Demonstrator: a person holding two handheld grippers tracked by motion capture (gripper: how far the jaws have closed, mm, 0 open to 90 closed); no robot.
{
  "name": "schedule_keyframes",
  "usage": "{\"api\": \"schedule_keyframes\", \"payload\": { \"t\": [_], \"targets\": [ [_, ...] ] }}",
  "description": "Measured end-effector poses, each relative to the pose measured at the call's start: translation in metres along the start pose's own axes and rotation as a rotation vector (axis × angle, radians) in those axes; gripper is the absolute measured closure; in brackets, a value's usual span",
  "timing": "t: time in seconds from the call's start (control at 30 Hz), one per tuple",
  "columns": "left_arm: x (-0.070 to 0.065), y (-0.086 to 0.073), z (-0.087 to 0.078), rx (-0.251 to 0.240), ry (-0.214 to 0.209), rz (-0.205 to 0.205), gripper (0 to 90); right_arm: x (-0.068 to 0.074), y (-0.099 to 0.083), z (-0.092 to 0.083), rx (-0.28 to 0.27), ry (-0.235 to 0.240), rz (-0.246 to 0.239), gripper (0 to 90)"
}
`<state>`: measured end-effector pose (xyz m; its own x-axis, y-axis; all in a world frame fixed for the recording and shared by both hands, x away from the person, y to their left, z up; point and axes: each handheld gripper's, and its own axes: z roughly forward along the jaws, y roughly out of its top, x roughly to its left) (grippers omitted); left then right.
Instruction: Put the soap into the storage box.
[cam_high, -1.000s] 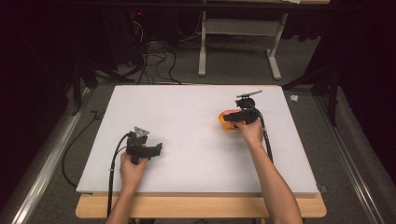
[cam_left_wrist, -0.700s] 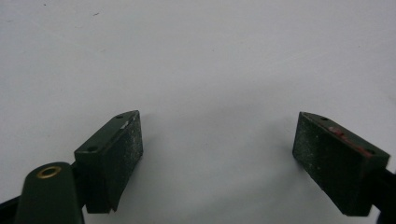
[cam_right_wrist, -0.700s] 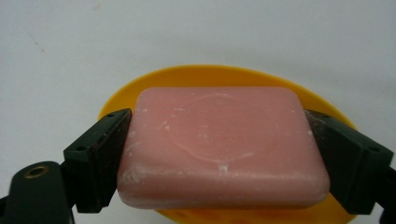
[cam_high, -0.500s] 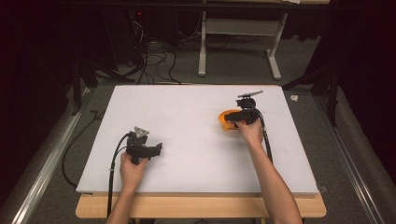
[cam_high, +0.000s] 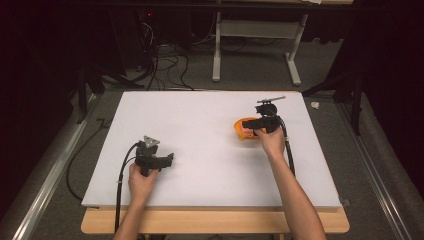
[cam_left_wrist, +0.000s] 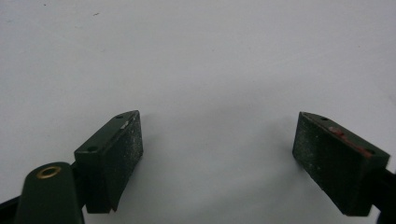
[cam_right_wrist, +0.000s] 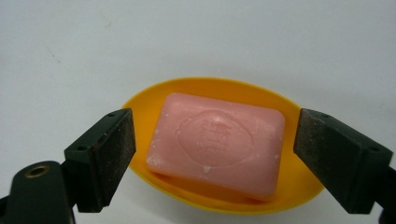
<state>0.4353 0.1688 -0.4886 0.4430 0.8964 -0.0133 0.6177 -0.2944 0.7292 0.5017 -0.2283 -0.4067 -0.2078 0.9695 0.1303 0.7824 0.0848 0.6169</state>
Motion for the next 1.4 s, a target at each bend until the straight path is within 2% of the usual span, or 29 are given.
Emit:
{"api": "schedule_keyframes", "payload": {
  "t": [0.67, 1.4],
  "targets": [
    [0.000, 0.000, 0.000, -0.001, 0.001, 0.000, 16.6, 0.007, -0.016, -0.043, -0.108, 0.048, -0.087, 15.8],
    [0.000, 0.000, 0.000, -0.001, 0.001, 0.001, 16.6, 0.000, -0.044, -0.072, -0.168, 0.069, -0.110, 17.3]
  ]
}}
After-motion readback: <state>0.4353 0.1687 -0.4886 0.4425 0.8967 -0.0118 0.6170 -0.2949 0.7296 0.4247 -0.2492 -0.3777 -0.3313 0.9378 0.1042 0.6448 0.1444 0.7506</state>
